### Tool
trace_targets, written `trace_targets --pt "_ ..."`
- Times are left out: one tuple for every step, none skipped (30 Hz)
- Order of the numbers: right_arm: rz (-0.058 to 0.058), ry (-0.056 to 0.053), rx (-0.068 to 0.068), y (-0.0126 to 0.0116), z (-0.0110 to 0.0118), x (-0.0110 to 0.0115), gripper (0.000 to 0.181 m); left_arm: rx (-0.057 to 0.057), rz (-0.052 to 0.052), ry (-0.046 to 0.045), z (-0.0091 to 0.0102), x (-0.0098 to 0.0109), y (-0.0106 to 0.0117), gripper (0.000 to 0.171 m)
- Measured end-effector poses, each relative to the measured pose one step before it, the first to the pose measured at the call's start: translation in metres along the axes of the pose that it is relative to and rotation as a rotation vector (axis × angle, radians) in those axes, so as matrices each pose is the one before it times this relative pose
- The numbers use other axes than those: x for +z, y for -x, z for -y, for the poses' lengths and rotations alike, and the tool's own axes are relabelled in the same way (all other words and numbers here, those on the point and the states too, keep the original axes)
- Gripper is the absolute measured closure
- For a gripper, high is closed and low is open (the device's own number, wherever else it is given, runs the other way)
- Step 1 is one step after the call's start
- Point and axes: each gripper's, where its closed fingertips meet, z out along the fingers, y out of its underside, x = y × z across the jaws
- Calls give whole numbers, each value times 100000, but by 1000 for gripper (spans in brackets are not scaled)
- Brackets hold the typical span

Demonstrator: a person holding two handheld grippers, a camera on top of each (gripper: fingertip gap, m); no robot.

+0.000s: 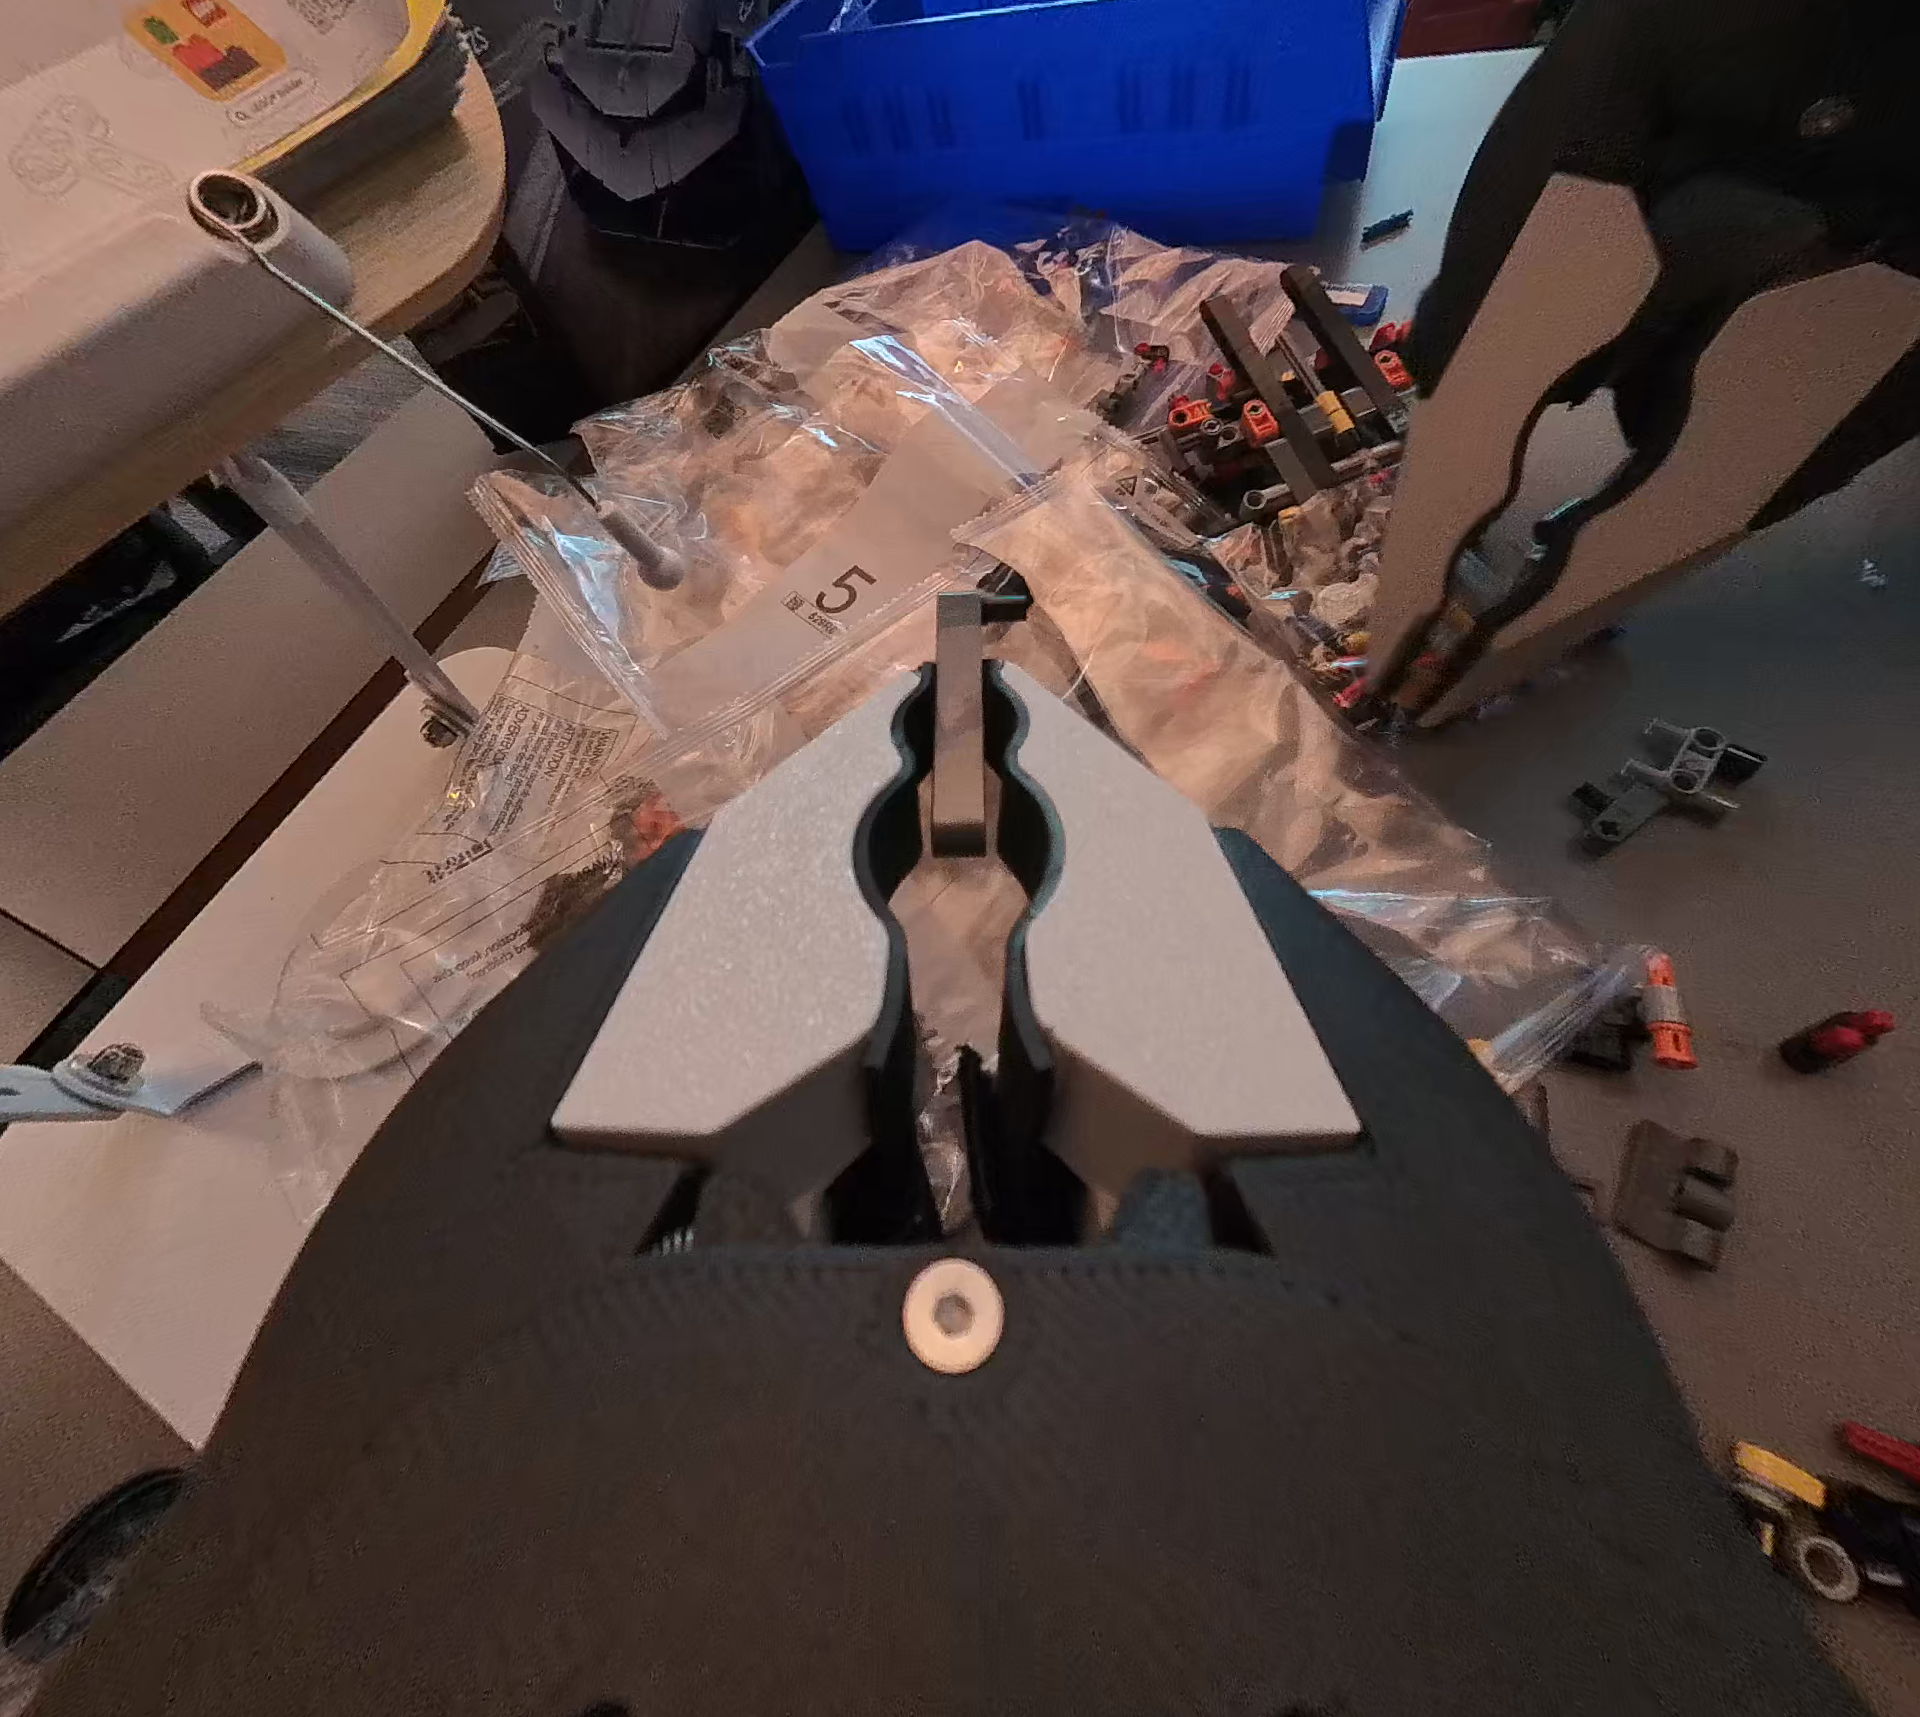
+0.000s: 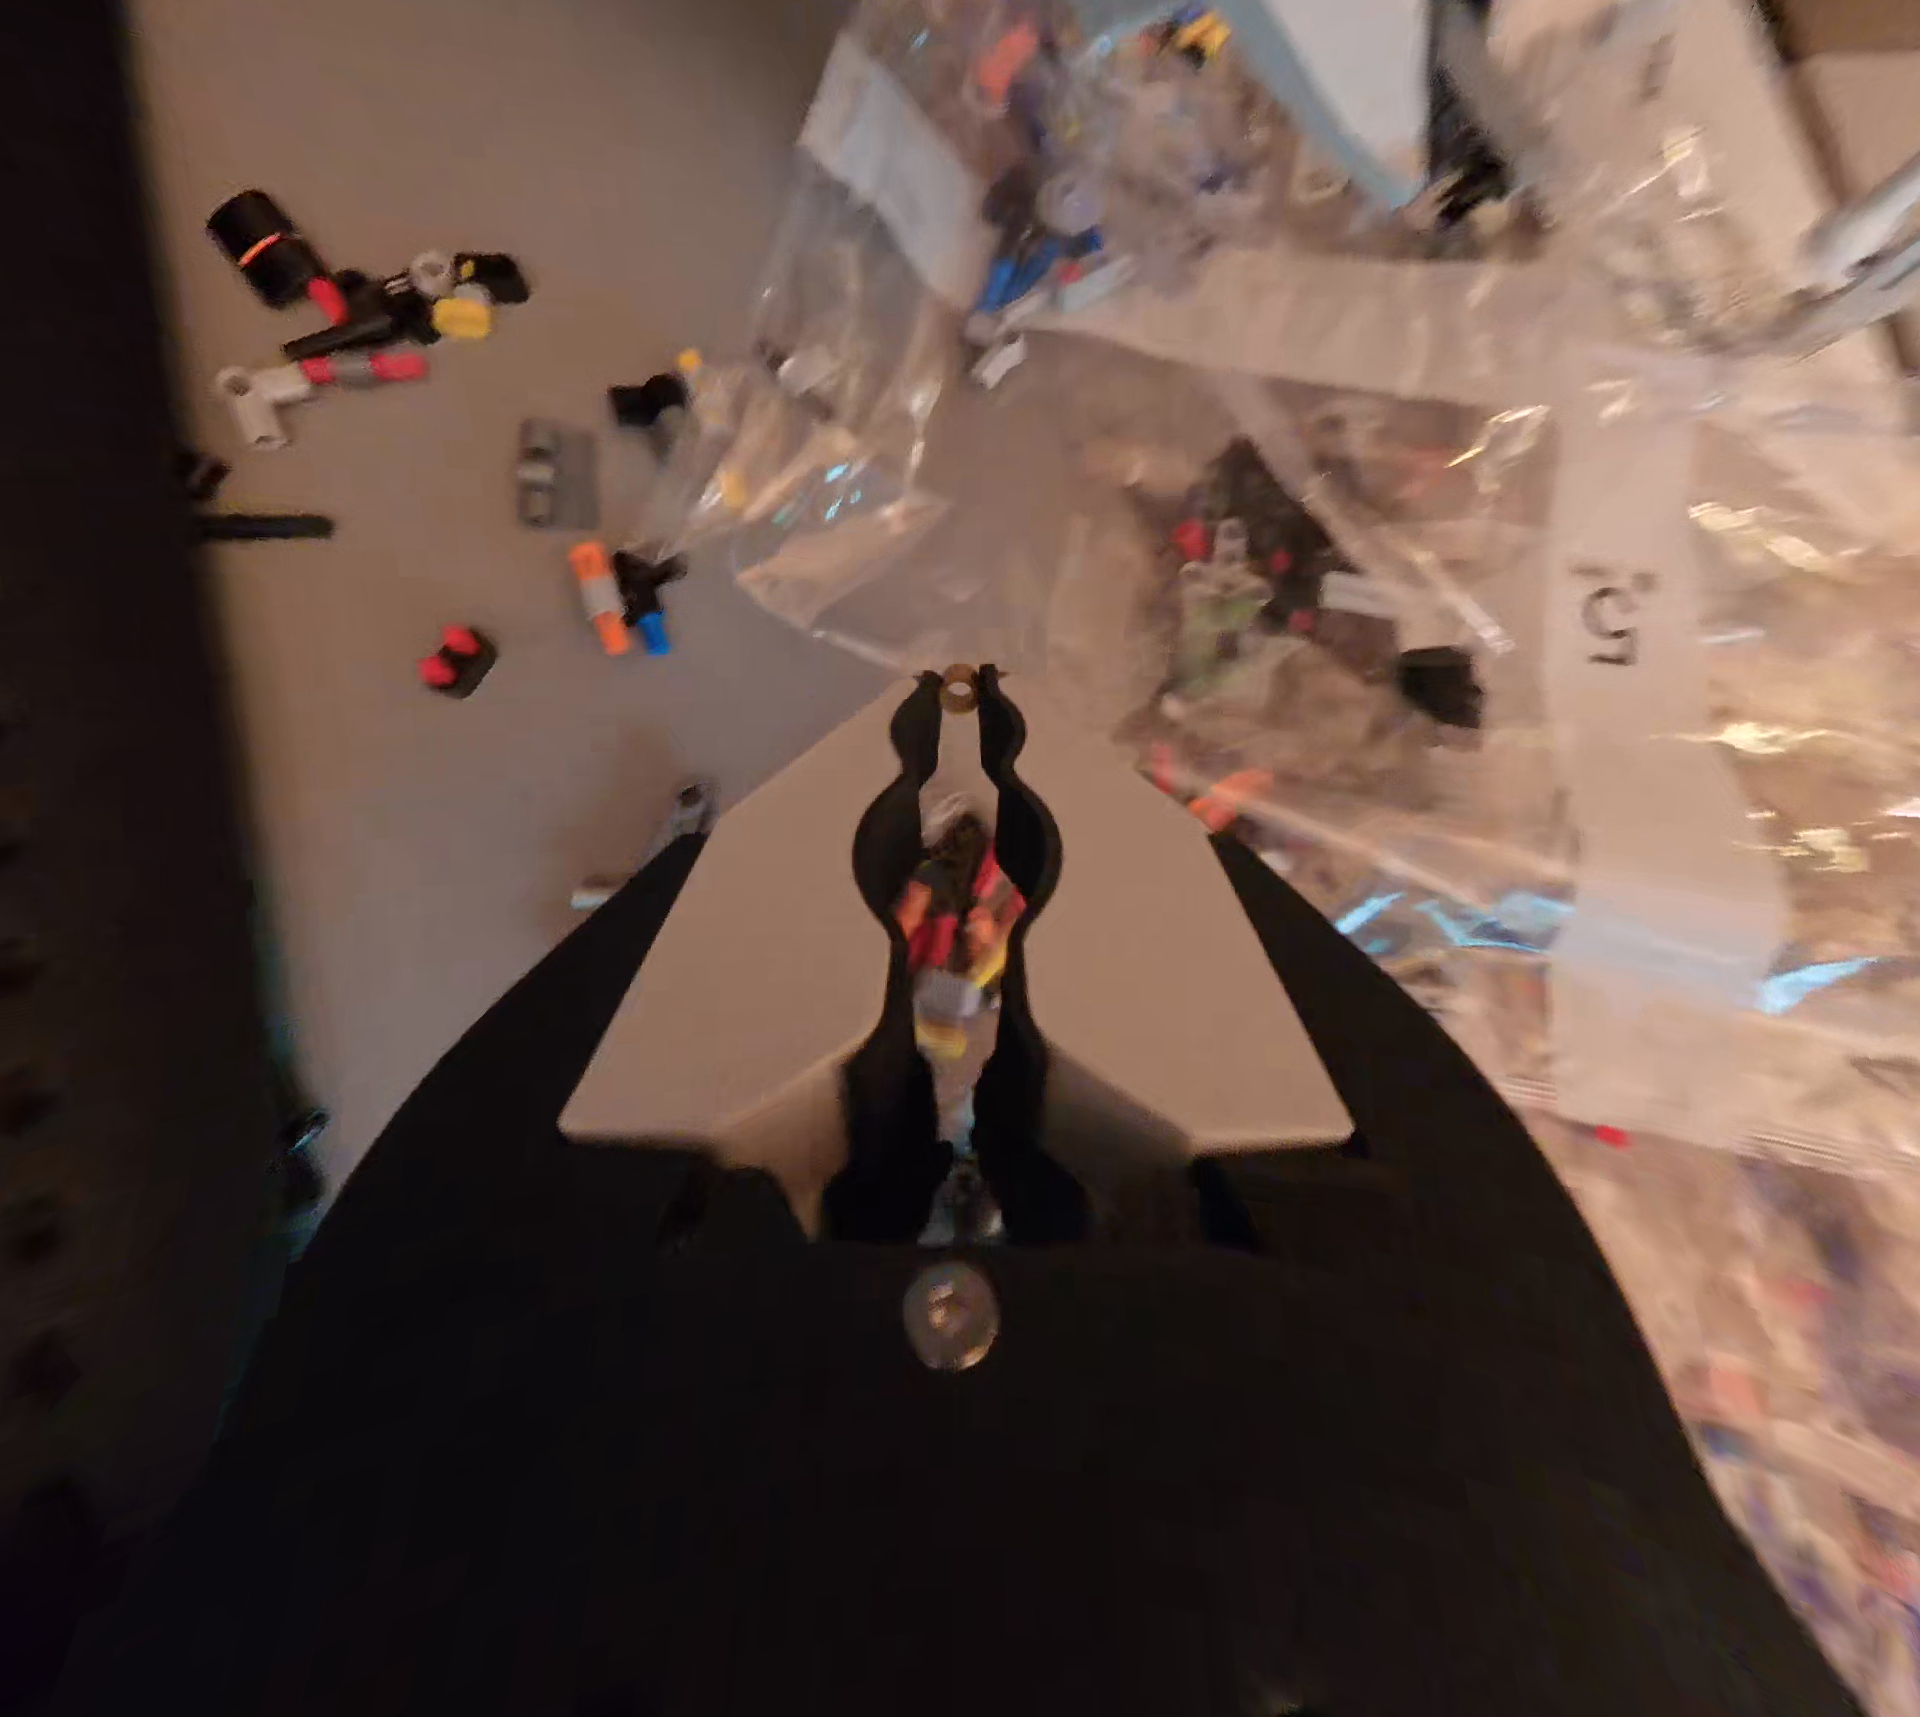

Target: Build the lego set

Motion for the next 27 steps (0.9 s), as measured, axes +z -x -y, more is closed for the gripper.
trace_targets --pt "5692 2541 1703 747 -684 247 177 324 344 483 -86 54 23 165" --pt "2072 3683 966 237 -791 406 177 112 -113 254 -48 43 -33 165" --pt "2 4691 -211 29 -772 451 177 -103 -459 -45 -16 44 -91 165" --pt "1278 3624 -1117 315 -476 438 177 125 -364 -25 -14 36 -97 165" --pt "677 1533 -1057 216 -132 372 177 428 -230 236 -40 48 -98 165" --pt "-620 1352 -416 -45 -91 270 176 392 -221 184 -24 41 -105 165" --pt "-8 1949 -50 24 -203 173 173 113 -424 122 -8 48 -129 165" --pt "211 743 69 22 -89 74 171 169 -392 -54 16 38 -113 165" --pt "-262 -1215 431 -83 138 -79 169 318 -229 -200 33 46 -117 165" --pt "-556 -1602 928 -183 203 -225 166 167 -250 106 -9 67 -101 165" --pt "-1459 -1811 744 -333 280 -351 164 261 -149 88 -8 79 -102 165" --pt "-3447 -2891 -270 -560 495 -529 163 511 -255 -336 69 76 -140 165" --pt "-5478 -5046 -1050 -795 927 -720 165 398 -362 -186 54 79 -161 165" --pt "-5237 -6884 -437 -772 1267 -768 169 398 83 -114 67 96 -107 165" --pt "-4801 -7179 1209 -818 1293 -675 172 627 268 -165 86 90 -84 165" --pt "-4708 -6409 3133 -912 1166 -489 173 1247 713 -522 143 76 -65 166" --pt "-2265 -5327 4340 -596 991 -226 173 1910 978 -383 145 76 -71 165" --pt "-316 -3373 4022 -283 663 -53 173 2279 714 -31 115 78 -121 166" --pt "-1633 -1716 2229 -403 334 -66 173 2216 711 -28 137 82 -157 166" --pt "-2963 -2043 1586 -585 274 -133 174 2293 1179 -22 149 61 -82 166" --pt "-1126 -2511 3083 -385 281 -94 177 2592 1050 128 149 55 -125 166" --pt "973 -1605 4728 -156 142 29 176 2417 777 91 160 53 -159 166" --pt "1278 -749 4962 -101 -1 145 175 1889 577 -416 239 36 -188 166" --pt "2023 -44 3785 78 -125 243 173 1257 837 -696 267 21 -107 166" --pt "1285 822 2734 16 -238 271 170 992 636 -235 196 37 -88 166" --pt "-113 717 1941 -142 -203 210 168 1381 563 -228 174 32 -96 166" --pt "34 11 1333 -90 -61 117 169 1494 576 -290 140 21 -75 166"
